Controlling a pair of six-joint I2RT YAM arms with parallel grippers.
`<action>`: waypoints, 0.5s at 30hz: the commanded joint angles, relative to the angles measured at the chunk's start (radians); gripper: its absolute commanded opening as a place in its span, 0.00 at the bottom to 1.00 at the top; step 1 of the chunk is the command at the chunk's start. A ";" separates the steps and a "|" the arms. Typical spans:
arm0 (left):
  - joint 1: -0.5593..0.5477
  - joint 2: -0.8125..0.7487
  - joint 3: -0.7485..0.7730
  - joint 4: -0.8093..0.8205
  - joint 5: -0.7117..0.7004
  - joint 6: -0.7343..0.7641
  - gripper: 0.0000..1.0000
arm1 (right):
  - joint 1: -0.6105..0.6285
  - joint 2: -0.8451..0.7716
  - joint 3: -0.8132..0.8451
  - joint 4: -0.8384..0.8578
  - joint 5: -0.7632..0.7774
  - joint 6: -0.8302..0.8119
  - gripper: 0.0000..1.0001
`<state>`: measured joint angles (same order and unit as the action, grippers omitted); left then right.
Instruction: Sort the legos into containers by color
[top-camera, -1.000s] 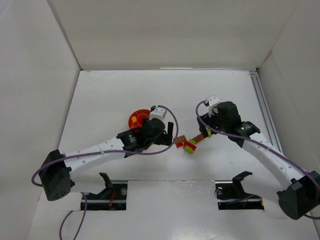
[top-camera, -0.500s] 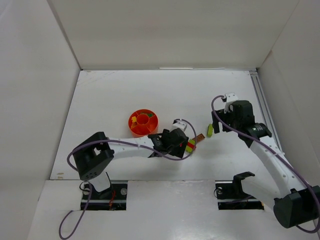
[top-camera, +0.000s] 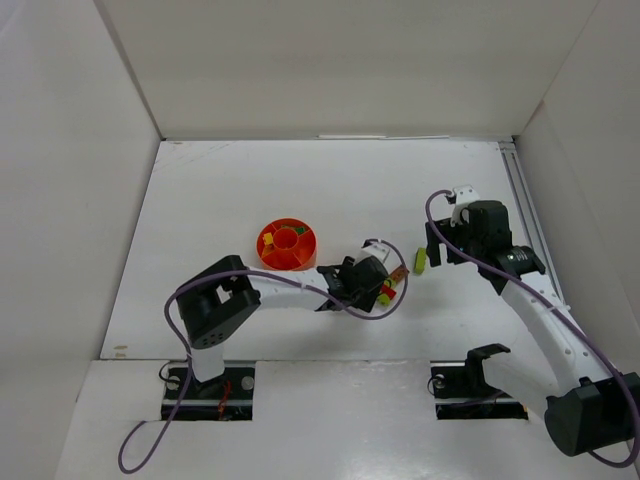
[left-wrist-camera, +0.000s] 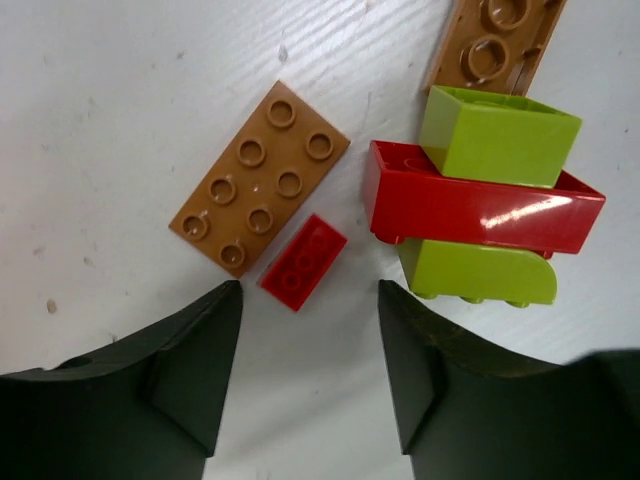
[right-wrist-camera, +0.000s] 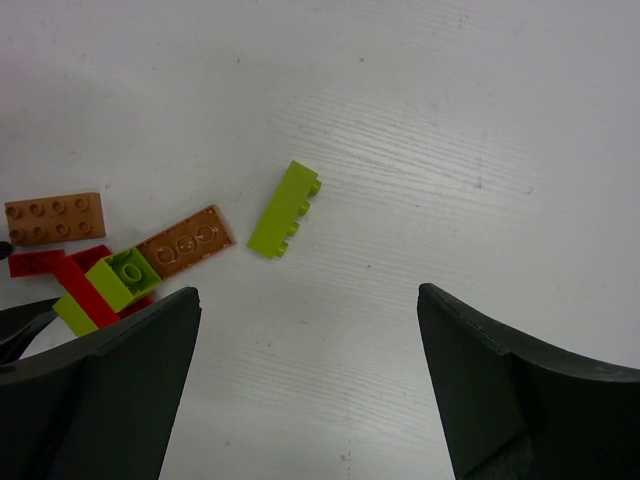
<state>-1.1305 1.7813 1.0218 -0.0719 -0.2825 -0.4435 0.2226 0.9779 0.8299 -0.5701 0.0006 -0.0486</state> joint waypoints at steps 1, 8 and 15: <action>0.001 0.030 0.044 0.012 -0.012 0.020 0.52 | -0.014 -0.002 0.026 0.007 -0.010 -0.004 0.93; 0.023 0.041 0.044 0.012 -0.021 0.029 0.47 | -0.023 -0.002 0.026 0.007 -0.010 -0.004 0.93; 0.023 0.070 0.072 0.012 0.000 0.048 0.40 | -0.023 -0.002 0.026 0.016 -0.019 -0.013 0.93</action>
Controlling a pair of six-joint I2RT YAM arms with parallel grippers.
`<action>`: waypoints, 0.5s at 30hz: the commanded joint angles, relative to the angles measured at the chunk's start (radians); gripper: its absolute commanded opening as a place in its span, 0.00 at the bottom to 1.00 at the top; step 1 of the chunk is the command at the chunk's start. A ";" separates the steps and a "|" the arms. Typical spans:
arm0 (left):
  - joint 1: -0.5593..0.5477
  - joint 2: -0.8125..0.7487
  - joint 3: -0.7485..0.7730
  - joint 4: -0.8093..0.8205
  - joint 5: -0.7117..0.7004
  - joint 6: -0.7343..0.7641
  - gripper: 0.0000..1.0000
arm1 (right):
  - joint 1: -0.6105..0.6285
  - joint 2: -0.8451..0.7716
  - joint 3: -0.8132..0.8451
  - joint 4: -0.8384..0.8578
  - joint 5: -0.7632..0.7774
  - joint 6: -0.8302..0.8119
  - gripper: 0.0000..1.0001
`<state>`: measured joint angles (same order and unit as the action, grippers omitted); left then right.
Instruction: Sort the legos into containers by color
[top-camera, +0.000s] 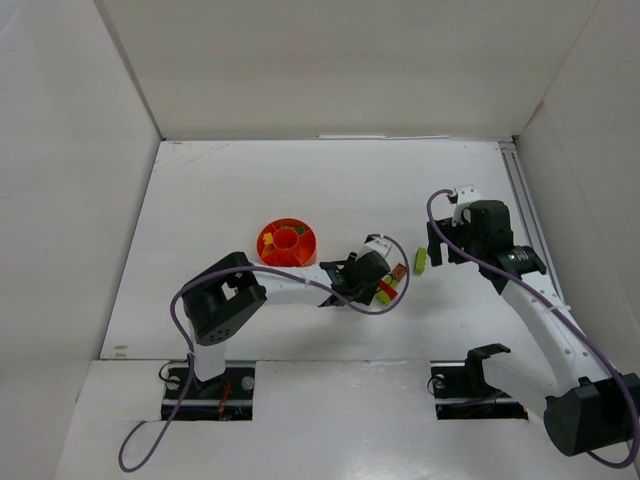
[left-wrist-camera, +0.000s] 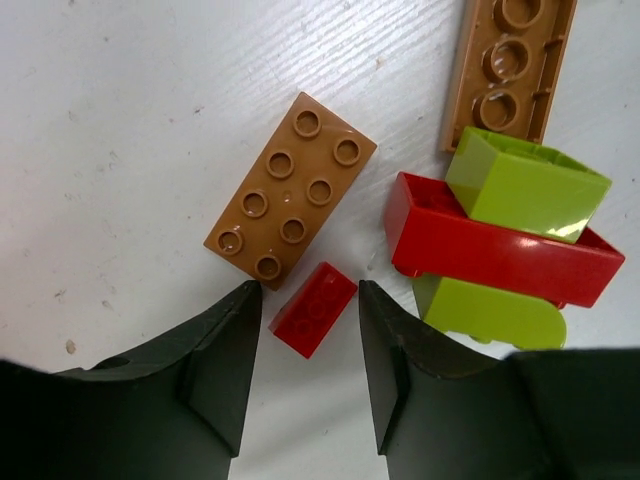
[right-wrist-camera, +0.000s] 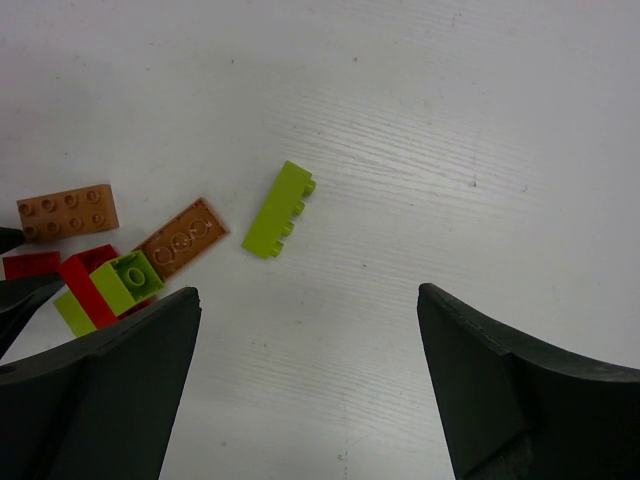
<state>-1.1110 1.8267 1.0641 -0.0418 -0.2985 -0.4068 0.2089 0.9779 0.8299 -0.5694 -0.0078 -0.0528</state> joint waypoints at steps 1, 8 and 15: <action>0.004 0.025 0.030 -0.018 0.016 0.011 0.40 | -0.009 -0.002 0.026 0.016 -0.011 -0.009 0.93; 0.004 -0.035 0.019 -0.064 0.016 -0.009 0.32 | -0.009 -0.012 0.026 0.016 -0.011 -0.009 0.93; 0.004 -0.230 -0.024 -0.159 -0.085 -0.107 0.29 | -0.009 -0.021 0.017 0.025 -0.020 -0.009 0.93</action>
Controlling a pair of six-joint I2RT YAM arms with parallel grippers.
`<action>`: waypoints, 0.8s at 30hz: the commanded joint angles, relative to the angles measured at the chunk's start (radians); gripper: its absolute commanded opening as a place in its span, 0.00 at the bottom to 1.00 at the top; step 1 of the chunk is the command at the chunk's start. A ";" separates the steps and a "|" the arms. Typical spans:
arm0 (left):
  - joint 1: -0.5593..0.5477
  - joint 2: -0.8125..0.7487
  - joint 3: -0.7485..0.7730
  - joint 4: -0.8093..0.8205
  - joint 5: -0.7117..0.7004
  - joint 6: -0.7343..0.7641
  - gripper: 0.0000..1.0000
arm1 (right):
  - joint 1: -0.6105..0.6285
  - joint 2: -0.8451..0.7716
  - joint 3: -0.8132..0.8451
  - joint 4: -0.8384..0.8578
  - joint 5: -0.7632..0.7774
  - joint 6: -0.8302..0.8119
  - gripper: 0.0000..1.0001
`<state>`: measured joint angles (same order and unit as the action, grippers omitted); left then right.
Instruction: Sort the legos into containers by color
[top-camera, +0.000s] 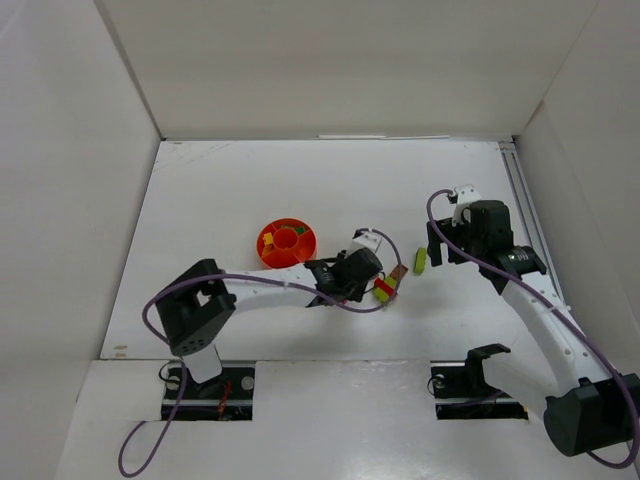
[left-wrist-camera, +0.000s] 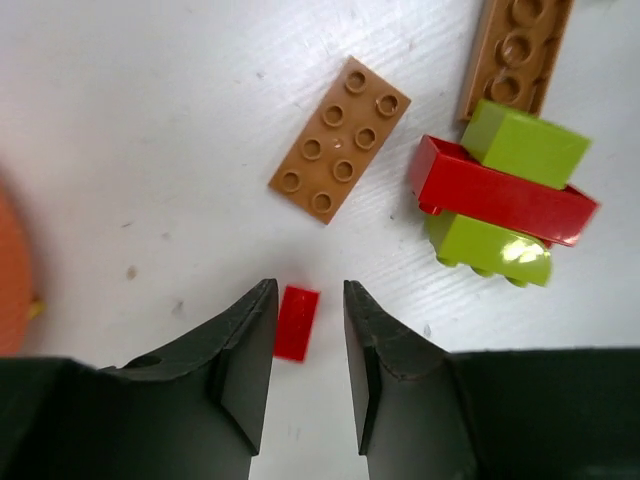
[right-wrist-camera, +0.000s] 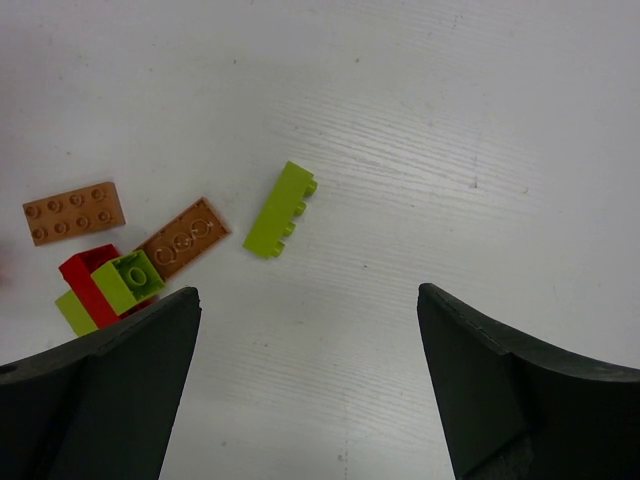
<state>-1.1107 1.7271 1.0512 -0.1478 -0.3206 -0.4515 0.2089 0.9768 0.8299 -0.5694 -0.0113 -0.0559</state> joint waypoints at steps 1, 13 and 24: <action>0.003 -0.186 -0.026 -0.062 -0.090 -0.076 0.30 | -0.009 -0.020 0.017 0.025 -0.016 -0.005 0.93; 0.109 -0.509 -0.215 -0.115 -0.106 -0.150 0.42 | -0.019 -0.020 0.017 0.043 -0.046 -0.015 0.93; 0.077 -0.324 -0.240 0.065 0.101 -0.081 0.52 | -0.019 -0.010 0.008 0.043 -0.055 -0.015 0.93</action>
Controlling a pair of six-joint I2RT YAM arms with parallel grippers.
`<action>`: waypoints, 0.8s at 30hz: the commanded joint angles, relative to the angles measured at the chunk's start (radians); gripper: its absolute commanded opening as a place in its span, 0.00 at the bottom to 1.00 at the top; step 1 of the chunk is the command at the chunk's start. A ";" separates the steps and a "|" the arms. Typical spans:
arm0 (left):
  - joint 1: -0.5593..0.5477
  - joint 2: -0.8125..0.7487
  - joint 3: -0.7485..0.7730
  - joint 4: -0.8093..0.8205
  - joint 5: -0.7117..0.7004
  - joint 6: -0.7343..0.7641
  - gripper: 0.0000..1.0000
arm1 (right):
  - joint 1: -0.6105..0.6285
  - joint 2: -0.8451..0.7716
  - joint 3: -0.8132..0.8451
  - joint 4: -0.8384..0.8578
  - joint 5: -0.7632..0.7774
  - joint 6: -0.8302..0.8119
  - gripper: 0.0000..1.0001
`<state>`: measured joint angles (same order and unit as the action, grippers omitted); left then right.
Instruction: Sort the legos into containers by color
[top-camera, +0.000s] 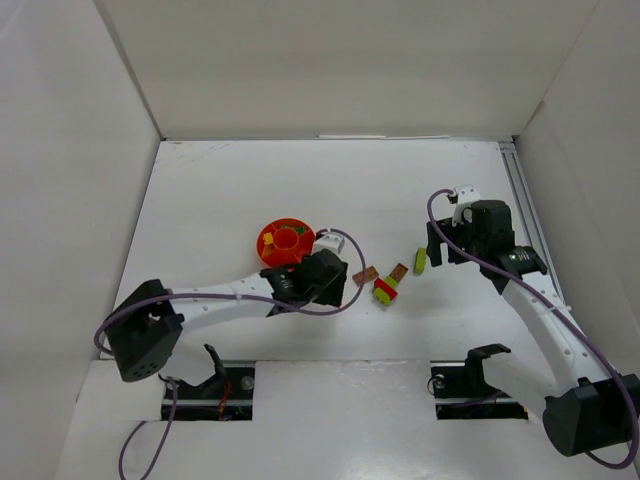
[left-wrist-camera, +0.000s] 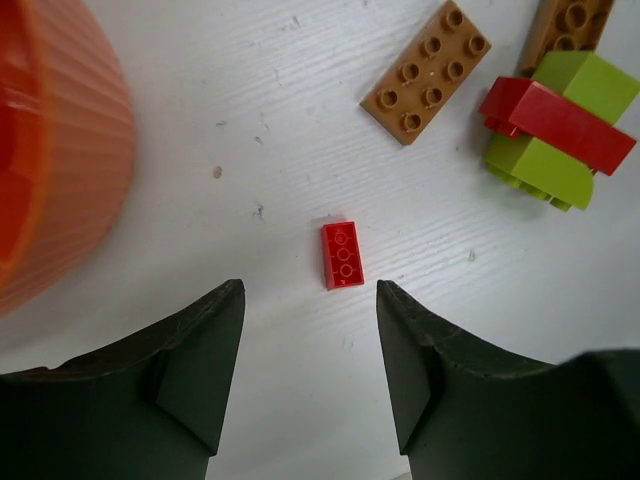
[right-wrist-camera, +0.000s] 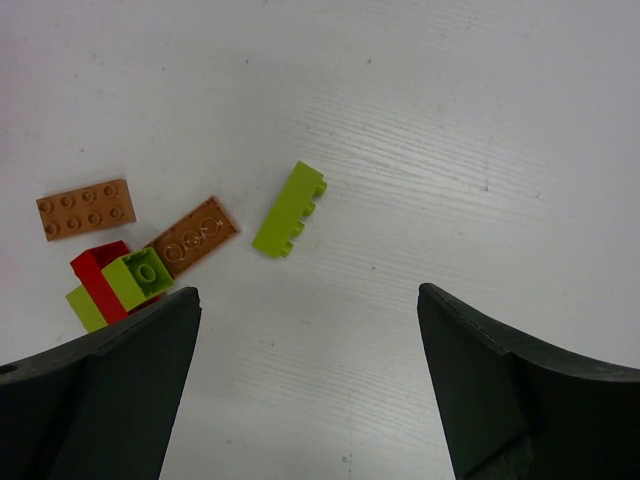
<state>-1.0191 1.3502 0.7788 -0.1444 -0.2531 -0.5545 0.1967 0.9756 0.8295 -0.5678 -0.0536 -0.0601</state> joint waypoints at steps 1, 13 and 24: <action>-0.015 0.102 0.042 0.062 0.034 0.022 0.52 | -0.006 -0.009 0.008 0.042 -0.012 -0.010 0.93; -0.035 0.283 0.103 0.074 0.011 0.013 0.32 | -0.016 -0.009 0.008 0.042 -0.012 -0.010 0.93; -0.053 0.179 0.146 -0.067 -0.086 -0.048 0.05 | -0.016 -0.009 0.008 0.042 -0.012 -0.010 0.93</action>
<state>-1.0683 1.6272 0.8776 -0.1257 -0.2646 -0.5625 0.1890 0.9756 0.8295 -0.5678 -0.0597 -0.0605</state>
